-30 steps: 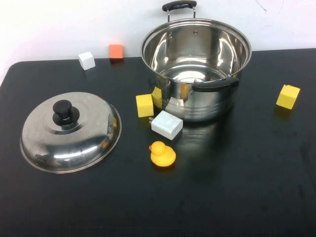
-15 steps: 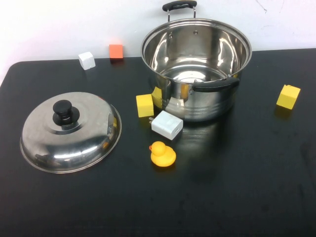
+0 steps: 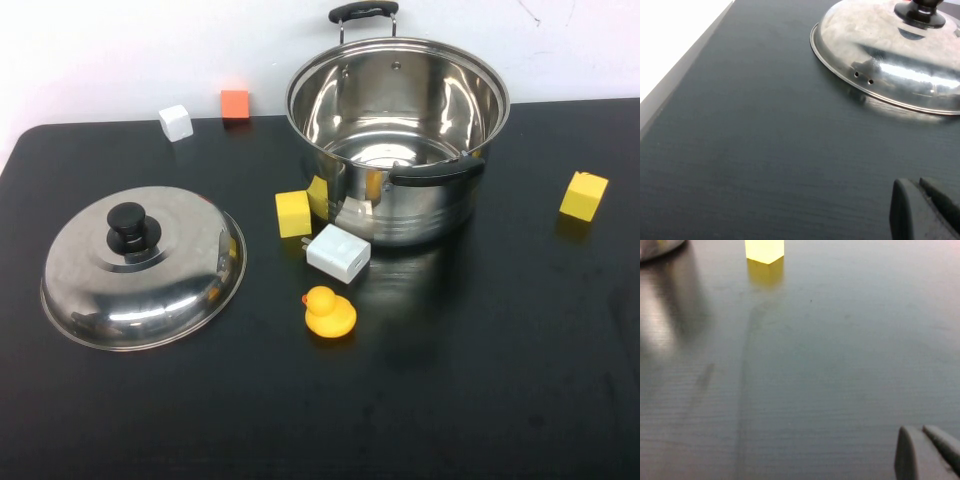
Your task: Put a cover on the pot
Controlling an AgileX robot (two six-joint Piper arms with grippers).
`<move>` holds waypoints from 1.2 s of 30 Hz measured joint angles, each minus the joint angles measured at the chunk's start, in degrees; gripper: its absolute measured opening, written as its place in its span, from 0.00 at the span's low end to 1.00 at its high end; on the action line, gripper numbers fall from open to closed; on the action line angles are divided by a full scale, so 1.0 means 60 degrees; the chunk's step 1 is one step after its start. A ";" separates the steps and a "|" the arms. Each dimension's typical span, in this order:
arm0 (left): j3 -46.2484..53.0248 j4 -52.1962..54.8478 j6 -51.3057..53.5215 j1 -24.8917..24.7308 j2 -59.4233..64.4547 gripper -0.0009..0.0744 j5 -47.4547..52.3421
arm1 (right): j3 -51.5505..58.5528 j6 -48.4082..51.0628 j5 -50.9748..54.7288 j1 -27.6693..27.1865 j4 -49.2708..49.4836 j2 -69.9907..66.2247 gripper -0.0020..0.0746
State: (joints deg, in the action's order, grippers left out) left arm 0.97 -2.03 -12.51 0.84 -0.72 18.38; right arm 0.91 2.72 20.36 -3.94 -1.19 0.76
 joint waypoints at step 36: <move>-0.2735 -0.0075 -0.0222 0.0000 0.0941 0.01 -0.5016 | 0.0000 0.0000 0.0000 0.0000 0.0000 0.0000 0.02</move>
State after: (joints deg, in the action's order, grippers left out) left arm -15.44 -2.48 -13.85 0.84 4.93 -11.71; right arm 0.91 2.72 20.36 -3.94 -1.19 0.76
